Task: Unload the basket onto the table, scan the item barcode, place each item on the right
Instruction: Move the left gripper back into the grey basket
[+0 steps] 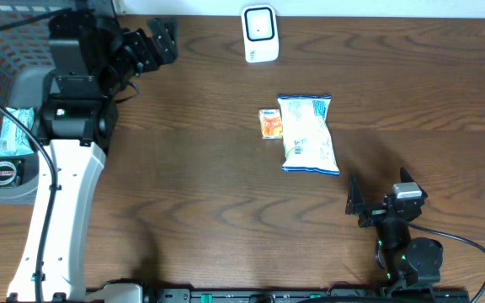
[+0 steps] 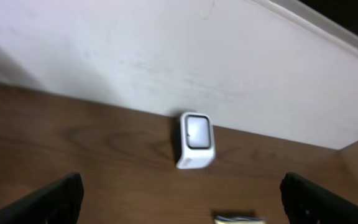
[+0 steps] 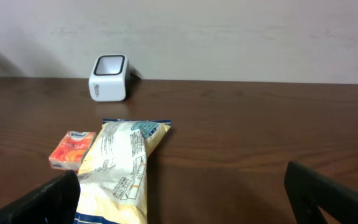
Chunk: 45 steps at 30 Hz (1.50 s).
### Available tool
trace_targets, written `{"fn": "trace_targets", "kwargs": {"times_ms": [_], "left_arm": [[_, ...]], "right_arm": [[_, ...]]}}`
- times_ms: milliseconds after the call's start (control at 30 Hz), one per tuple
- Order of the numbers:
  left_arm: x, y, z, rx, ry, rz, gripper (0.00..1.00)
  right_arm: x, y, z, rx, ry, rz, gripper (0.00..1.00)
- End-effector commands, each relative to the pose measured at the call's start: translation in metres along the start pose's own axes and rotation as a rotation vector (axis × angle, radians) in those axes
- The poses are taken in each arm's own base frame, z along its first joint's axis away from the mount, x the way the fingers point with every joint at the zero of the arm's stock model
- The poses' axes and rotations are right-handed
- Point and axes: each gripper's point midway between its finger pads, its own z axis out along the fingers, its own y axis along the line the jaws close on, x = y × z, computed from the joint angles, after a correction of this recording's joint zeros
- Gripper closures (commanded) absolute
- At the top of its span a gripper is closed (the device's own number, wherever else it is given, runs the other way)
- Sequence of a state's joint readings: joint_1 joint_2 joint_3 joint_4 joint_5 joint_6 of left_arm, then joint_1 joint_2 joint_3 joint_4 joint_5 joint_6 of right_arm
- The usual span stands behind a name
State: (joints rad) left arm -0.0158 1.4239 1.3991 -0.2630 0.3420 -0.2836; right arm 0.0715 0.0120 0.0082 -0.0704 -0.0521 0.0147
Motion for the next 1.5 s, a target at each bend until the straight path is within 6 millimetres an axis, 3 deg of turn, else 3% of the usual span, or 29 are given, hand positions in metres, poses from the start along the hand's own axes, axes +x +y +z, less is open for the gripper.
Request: {"fn": "trace_targets", "kwargs": {"times_ms": [0,100,400,733,1033,1200,1467], "left_arm": [[-0.008,0.009,-0.006,-0.019,-0.021,0.180,0.00],[-0.015,0.027,-0.010,-0.073,-0.034,0.278,0.00],[-0.042,0.072,-0.028,-0.195,-0.111,0.259,0.00],[-0.062,0.154,-0.069,-0.382,-0.156,0.184,0.00],[-0.043,0.257,-0.128,-0.783,-0.088,0.079,0.00],[-0.035,0.277,-0.136,-0.828,-0.046,0.088,0.00],[-0.006,0.296,-0.121,-0.830,0.075,0.089,0.01]], "right_arm": [[0.001,0.001,0.000,-0.005,0.000,0.006,0.01],[0.001,0.001,0.000,-0.005,0.000,0.006,0.01],[0.001,0.001,0.000,-0.005,0.000,0.006,0.01],[0.001,0.001,0.000,-0.005,0.000,0.006,0.01],[0.001,0.001,0.000,-0.005,0.000,0.006,0.01],[0.001,0.001,0.000,-0.005,0.000,0.006,0.01],[0.001,0.001,0.000,-0.005,0.000,0.006,0.01]]}}
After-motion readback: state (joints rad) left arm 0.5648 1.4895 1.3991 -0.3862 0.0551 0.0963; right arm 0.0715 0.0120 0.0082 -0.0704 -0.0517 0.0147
